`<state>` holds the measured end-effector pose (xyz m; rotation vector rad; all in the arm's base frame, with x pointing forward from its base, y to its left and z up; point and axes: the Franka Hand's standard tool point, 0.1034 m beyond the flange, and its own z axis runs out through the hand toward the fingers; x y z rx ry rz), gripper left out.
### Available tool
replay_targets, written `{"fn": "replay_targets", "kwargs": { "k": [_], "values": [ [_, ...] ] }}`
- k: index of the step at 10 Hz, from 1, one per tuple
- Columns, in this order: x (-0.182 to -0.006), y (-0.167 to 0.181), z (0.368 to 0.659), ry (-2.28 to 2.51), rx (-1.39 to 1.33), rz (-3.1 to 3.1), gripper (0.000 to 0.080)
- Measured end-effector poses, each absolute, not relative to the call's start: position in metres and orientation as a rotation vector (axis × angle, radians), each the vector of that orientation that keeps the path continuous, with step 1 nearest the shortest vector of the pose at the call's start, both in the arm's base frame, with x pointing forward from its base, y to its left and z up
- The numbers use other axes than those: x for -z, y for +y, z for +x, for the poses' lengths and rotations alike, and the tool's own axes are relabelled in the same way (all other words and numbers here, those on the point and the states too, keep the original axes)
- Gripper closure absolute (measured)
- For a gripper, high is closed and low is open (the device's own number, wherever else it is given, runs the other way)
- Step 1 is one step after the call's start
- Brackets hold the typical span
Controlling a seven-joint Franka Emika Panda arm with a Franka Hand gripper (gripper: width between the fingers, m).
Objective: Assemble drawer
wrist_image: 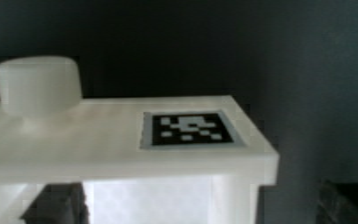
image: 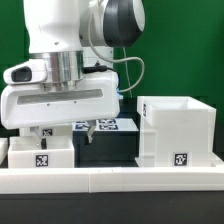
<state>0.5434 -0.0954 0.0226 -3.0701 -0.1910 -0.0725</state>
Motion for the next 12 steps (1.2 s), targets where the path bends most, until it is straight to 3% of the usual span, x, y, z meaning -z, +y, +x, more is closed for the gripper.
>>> {"fn": "replay_targets", "kwargs": {
  "k": [3,7,9,10,11,12],
  "values": [
    [-0.006,-0.088,0.543,-0.197,0.085,-3.091,0.015],
    [-0.004,-0.086,0.541,-0.204,0.086,-3.094,0.018],
    [-0.004,-0.086,0.54,-0.203,0.085,-3.094,0.0539],
    [-0.004,-0.086,0.54,-0.203,0.085,-3.094,0.0539],
    [-0.004,-0.086,0.54,-0.202,0.085,-3.094,0.0674],
    [-0.004,-0.087,0.541,-0.202,0.086,-3.095,0.0758]
  ]
}}
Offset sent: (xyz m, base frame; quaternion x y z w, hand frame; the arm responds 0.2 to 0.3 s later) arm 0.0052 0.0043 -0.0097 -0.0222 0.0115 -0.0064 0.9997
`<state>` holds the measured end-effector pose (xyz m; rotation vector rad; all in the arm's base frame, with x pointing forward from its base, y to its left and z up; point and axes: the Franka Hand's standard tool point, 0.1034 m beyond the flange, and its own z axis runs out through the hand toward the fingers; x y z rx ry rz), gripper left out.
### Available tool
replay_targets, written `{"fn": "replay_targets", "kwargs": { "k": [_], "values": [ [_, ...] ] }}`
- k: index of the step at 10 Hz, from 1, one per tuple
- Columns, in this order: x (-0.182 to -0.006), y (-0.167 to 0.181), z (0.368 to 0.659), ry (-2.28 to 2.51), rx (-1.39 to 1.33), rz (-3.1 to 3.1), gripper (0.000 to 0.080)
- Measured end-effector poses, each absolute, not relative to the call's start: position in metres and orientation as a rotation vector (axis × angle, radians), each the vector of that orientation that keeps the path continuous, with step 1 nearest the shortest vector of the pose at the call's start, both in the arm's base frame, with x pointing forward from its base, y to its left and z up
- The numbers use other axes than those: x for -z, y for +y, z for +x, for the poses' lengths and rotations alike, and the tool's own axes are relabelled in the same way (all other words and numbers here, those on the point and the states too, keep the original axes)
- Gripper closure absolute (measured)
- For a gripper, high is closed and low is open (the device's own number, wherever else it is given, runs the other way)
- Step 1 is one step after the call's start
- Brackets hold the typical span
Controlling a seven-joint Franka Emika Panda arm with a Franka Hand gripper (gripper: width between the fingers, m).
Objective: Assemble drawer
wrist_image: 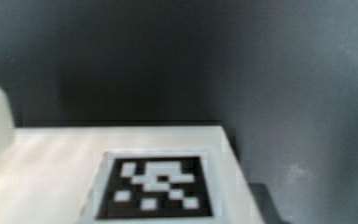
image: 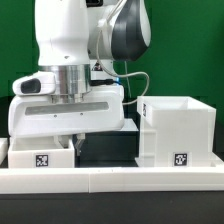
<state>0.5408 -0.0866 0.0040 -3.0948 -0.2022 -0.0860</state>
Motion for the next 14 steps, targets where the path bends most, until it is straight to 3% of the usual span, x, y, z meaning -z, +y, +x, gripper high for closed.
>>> {"fn": "replay_targets", "kwargs": {
  "k": [4,7,14],
  "values": [
    [-0.004,-0.087,0.541,-0.202,0.086,-3.095,0.0758],
    [-0.015,-0.072,0.525,-0.468,0.042,-3.073,0.0758],
    [-0.021,-0.082,0.514,-0.78,-0.001,-3.004,0.0758]
  ]
}}
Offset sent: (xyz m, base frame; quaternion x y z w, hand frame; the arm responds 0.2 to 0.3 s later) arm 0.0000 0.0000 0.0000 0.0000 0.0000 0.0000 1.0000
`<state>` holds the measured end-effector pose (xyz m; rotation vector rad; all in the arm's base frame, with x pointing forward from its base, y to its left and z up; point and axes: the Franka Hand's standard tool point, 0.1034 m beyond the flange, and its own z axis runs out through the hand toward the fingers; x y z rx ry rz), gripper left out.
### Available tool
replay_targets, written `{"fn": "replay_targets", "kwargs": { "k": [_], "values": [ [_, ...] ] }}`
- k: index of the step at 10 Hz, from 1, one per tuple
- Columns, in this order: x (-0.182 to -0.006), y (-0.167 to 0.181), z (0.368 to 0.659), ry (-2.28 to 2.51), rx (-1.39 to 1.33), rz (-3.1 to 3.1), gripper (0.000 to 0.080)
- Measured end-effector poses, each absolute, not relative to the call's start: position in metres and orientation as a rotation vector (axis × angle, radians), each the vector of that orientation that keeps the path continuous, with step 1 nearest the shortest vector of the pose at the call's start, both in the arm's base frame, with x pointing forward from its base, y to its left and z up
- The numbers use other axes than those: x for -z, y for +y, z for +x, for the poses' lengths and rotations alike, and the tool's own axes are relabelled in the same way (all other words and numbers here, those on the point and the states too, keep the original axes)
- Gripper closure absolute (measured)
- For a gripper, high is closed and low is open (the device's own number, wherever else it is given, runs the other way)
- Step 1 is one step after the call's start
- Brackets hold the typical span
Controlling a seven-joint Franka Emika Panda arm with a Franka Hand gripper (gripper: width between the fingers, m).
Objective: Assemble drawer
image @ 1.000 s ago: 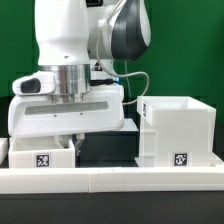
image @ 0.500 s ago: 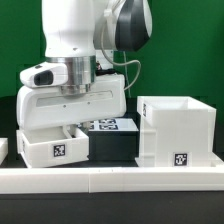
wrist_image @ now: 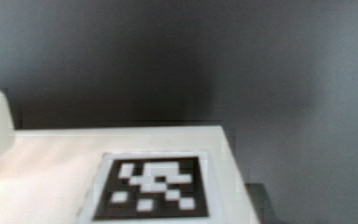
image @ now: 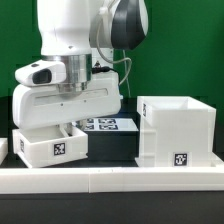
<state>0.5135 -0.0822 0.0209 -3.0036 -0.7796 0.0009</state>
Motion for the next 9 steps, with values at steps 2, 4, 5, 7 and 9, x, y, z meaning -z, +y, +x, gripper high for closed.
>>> {"fn": "replay_targets", "kwargs": {
  "k": [2,4,5,7,9],
  "values": [
    [-0.022,-0.076,0.516,-1.088,-0.009,-2.922,0.0758],
    [-0.022,-0.063,0.518,-1.279,-0.012,-2.839,0.0758],
    [-0.021,-0.066,0.517,-1.387,-0.014,-2.79,0.0758],
    [-0.021,-0.069,0.516,-1.583,-0.025,-2.692,0.0758],
    [-0.022,-0.069,0.517,-1.813,-0.038,-2.558,0.0758]
  ]
}}
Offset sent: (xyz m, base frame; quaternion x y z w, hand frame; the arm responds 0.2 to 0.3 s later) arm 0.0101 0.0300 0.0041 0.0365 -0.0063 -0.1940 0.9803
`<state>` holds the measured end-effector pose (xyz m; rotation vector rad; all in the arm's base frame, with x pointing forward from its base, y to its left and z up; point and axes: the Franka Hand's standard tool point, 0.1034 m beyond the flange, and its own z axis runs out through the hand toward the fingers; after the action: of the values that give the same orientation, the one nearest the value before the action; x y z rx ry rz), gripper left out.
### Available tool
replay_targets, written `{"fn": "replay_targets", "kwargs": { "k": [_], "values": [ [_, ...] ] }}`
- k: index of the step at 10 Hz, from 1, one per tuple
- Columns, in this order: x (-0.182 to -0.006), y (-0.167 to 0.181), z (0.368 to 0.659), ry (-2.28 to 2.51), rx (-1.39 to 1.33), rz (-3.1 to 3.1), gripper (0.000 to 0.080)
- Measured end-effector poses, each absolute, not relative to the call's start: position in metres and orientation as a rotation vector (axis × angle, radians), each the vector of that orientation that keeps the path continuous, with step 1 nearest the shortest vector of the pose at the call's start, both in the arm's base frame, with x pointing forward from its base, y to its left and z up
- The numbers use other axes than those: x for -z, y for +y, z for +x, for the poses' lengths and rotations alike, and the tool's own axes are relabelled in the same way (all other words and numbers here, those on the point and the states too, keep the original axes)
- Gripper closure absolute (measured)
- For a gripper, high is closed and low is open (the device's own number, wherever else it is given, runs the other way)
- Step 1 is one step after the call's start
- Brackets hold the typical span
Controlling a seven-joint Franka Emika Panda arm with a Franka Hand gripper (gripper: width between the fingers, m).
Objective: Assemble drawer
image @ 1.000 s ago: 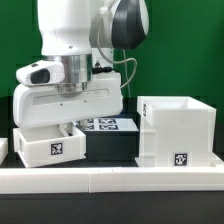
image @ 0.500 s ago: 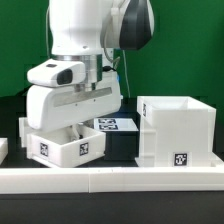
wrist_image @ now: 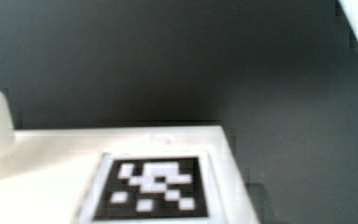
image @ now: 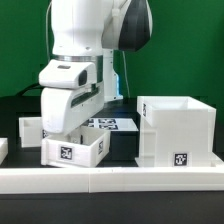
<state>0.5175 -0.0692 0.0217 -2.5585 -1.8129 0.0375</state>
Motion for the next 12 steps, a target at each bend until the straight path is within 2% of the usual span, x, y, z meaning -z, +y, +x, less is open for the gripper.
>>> {"fn": "replay_targets", "kwargs": {
  "k": [3,6,10,12],
  "values": [
    [-0.025,-0.06,0.524,-2.089,-0.053,-2.362,0.0758],
    [-0.026,-0.042,0.536,-2.095,-0.047,-2.345,0.0758],
    [-0.018,-0.043,0.532,-2.1,-0.037,-2.347,0.0758],
    [-0.019,-0.035,0.536,-2.116,-0.025,-2.331,0.0758]
  ]
}}
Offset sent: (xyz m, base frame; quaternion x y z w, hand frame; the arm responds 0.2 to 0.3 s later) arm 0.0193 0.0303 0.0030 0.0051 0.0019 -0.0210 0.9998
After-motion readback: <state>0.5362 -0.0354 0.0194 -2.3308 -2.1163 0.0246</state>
